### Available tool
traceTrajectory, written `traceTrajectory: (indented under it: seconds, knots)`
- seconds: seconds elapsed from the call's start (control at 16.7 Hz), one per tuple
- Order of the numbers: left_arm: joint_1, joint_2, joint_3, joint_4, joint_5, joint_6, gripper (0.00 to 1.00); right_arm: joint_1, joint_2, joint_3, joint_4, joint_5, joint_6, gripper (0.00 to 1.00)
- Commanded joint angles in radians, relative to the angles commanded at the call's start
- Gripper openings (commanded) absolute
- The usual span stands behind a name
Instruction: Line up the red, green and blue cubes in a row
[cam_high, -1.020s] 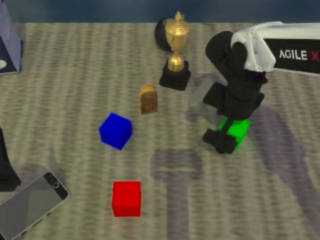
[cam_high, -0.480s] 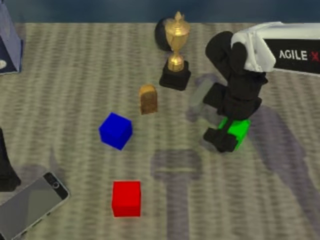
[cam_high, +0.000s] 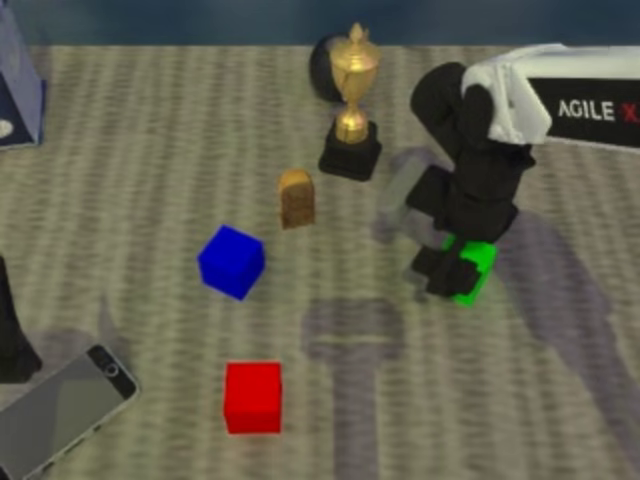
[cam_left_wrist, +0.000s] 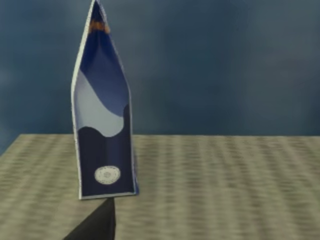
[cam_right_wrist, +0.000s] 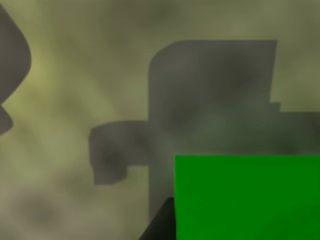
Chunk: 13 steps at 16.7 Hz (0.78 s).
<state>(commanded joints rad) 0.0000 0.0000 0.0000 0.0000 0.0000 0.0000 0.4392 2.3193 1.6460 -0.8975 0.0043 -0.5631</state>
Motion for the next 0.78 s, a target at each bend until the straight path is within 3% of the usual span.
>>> traceTrajectory:
  seconds: [0.48,0.78]
  knots:
    - [0.000,0.000,0.000,0.000,0.000,0.000,1.00,0.002,-0.028,0.006,-0.018,-0.010,0.008,0.00]
    - [0.000,0.000,0.000,0.000,0.000,0.000,1.00,0.009,-0.074,0.102,-0.163,-0.011,0.006,0.00]
